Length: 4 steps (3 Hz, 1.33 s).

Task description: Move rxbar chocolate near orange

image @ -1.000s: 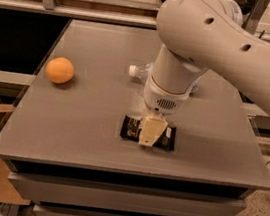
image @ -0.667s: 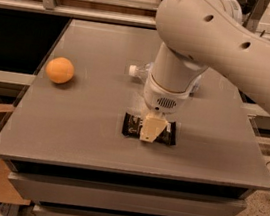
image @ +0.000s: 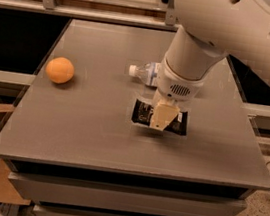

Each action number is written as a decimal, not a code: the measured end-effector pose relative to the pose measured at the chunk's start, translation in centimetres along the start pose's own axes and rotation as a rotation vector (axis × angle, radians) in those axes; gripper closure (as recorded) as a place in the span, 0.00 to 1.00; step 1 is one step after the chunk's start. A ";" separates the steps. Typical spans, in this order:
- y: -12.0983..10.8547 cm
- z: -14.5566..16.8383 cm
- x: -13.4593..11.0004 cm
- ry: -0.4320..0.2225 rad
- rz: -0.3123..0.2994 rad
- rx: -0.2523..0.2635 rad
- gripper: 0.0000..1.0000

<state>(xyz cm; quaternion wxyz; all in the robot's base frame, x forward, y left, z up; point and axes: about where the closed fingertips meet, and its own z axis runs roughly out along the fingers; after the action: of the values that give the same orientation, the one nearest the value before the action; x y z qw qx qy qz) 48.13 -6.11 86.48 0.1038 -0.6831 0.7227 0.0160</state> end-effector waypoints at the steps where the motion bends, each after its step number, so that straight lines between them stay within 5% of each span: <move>1: 0.0 0.0 0.0 0.000 0.000 0.000 1.00; 2: -0.1 -0.3 -0.8 0.010 -0.062 0.004 1.00; 4: -1.5 -2.4 -8.9 0.116 -0.425 0.025 1.00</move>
Offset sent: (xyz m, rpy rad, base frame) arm 0.0046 0.0193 0.0108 -0.0475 -0.0325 0.1527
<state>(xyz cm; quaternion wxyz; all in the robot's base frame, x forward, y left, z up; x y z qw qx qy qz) 49.69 2.13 90.55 0.0713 -0.8184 0.5675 -0.0546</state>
